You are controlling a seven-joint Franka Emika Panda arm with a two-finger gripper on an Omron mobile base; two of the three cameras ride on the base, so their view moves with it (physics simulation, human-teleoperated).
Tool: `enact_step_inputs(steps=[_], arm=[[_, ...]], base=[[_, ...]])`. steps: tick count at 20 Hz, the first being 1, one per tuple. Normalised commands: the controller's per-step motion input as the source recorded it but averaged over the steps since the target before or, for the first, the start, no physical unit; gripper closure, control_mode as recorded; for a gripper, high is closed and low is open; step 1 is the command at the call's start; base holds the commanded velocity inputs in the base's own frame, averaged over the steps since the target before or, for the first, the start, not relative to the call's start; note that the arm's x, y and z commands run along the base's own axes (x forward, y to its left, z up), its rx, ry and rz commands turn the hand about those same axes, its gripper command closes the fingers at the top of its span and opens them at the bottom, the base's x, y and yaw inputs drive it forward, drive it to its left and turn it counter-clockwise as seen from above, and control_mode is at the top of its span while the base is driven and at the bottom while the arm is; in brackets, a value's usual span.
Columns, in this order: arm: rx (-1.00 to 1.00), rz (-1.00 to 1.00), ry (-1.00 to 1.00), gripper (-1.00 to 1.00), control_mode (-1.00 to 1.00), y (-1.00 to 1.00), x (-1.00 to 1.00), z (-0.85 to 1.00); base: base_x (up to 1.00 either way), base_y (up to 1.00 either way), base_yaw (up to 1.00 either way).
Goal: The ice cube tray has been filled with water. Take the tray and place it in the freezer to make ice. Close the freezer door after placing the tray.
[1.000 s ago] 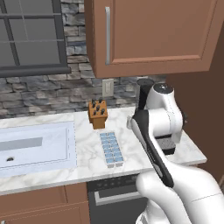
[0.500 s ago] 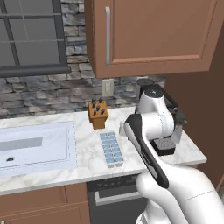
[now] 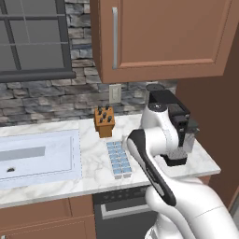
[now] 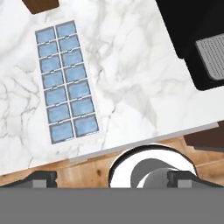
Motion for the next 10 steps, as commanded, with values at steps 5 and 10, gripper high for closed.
enact_step_inputs(steps=[5,10], arm=[[0.12,-0.07,-0.04,-1.00,-1.00,0.01,0.00,-0.24],[0.13,-0.06,-0.05,-1.00,-1.00,0.00,0.00,-0.26]], base=[[0.00,0.00,0.00],[0.00,0.00,0.00]])
